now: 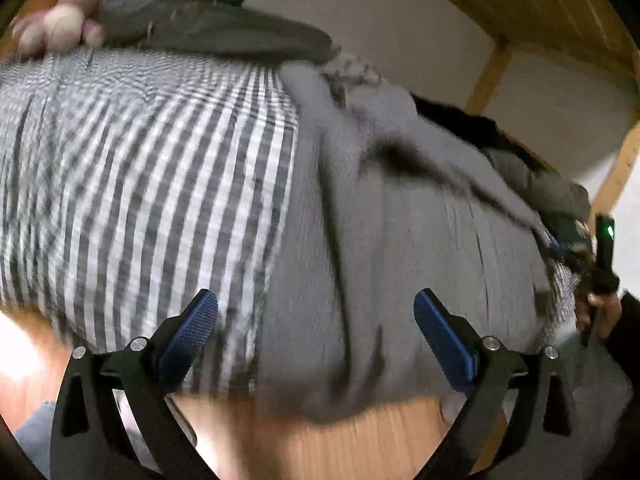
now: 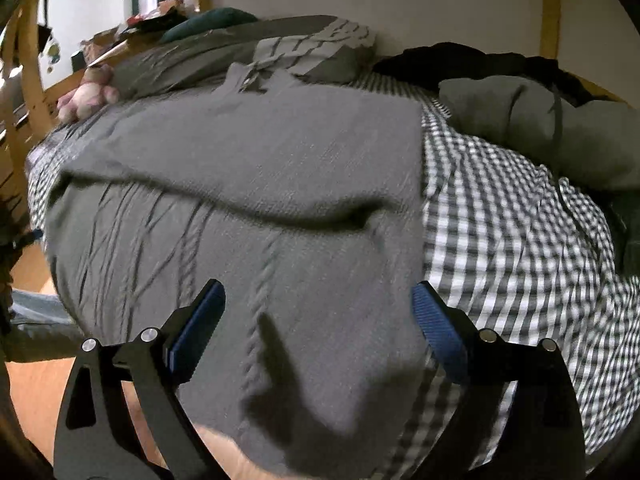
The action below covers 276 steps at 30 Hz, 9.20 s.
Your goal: Fold large clothes
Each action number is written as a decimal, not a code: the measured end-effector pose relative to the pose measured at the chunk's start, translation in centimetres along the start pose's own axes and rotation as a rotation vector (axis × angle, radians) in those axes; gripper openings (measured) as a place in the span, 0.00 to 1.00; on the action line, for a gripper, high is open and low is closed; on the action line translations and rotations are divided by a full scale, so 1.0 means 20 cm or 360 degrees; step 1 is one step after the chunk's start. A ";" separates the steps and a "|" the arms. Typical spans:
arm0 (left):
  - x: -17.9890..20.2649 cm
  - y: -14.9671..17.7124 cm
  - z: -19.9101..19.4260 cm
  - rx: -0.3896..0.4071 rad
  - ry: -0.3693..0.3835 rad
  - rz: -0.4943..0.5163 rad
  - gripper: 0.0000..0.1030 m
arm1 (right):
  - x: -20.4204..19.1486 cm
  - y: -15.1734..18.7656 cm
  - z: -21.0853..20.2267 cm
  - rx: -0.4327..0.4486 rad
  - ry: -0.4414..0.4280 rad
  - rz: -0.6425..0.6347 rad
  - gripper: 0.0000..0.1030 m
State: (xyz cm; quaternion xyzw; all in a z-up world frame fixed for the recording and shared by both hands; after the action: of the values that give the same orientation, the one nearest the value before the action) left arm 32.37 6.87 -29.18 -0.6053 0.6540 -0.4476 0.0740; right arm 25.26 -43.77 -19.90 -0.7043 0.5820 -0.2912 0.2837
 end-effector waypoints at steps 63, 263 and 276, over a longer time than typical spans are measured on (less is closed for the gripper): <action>-0.09 0.32 -0.09 -0.0317 0.0273 -0.0528 0.95 | -0.24 0.59 -0.43 0.0243 -0.1860 0.0846 0.07; 0.02 -1.01 0.15 -0.0590 0.0603 -0.0164 0.91 | 0.70 -0.33 0.19 -0.0083 -0.0759 0.0349 0.47; -0.22 -0.92 0.08 -0.0663 0.0414 -0.0575 0.32 | 0.83 -0.21 0.17 -0.0102 -0.0794 0.0689 0.30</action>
State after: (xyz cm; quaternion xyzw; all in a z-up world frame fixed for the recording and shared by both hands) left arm 47.76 12.35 -19.70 -0.6516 0.6175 -0.3835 -0.2171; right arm 33.09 -59.26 -17.87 -0.6225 0.6396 -0.0242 0.4504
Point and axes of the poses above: each gripper's, at about its wrist camera, not at the fingertips, and z roughly the way its jaws point, x to its right, y to its underside, the point moved 6 cm from there along z, roughly the way its jaws point, and after that the axes turned 7 degrees about -z, right-handed, at the moved point
